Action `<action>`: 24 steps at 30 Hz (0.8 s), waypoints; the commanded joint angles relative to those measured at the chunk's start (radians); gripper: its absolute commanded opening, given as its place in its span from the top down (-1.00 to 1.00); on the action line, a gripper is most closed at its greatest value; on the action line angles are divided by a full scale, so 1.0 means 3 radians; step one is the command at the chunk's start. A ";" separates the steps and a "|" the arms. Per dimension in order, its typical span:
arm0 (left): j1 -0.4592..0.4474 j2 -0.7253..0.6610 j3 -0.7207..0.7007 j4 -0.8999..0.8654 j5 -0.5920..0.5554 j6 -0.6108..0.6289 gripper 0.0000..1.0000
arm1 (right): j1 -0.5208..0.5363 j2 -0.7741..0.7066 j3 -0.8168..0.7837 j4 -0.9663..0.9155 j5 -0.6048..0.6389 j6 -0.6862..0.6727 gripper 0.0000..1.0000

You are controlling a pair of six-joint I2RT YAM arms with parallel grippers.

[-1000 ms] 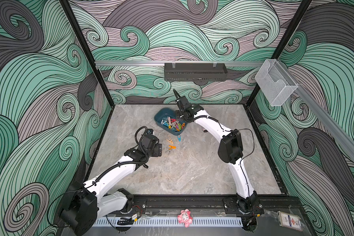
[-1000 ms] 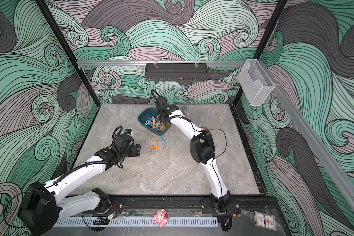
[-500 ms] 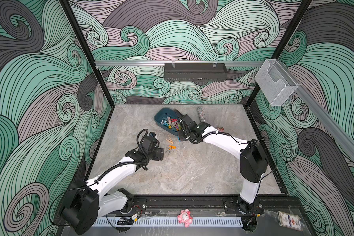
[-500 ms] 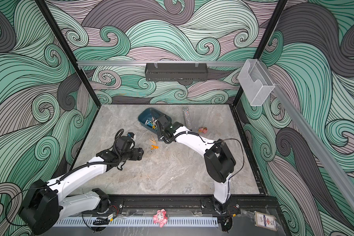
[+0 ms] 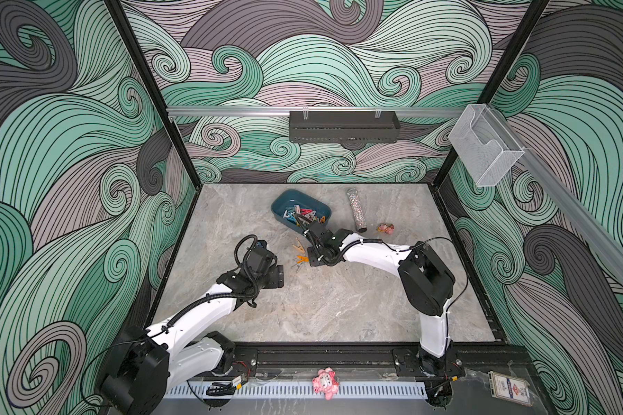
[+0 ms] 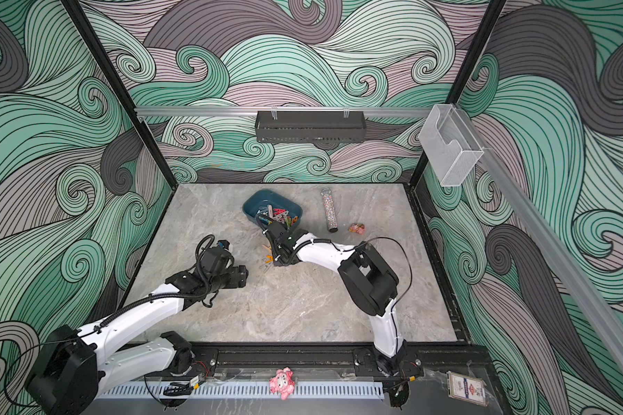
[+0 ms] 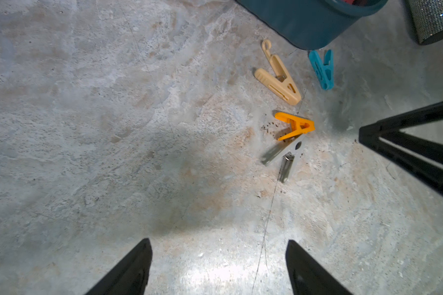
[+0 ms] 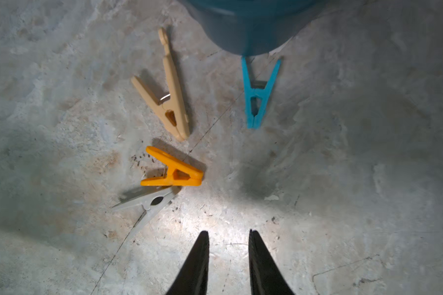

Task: Put the clothespins into the storage box
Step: Pick up the clothespin from the center of the board.

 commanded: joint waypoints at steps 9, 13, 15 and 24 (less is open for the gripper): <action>0.0004 0.0087 0.0031 -0.0087 -0.0180 -0.0017 -0.68 | 0.0348 0.0274 0.0358 -0.0161 -0.0136 0.0517 0.13; -0.0001 0.0190 0.0046 0.0200 0.0176 0.0291 -0.48 | 0.0263 0.0118 0.0231 -0.0160 -0.0011 0.0563 0.13; -0.0006 0.0339 0.0092 0.0304 0.0304 0.0298 -0.36 | 0.0184 -0.0005 0.0126 -0.0160 0.0040 0.0522 0.13; -0.0083 0.1037 0.0471 0.0437 0.0598 0.0651 -0.02 | -0.0213 -0.0637 -0.0504 -0.0155 0.0160 0.0447 0.14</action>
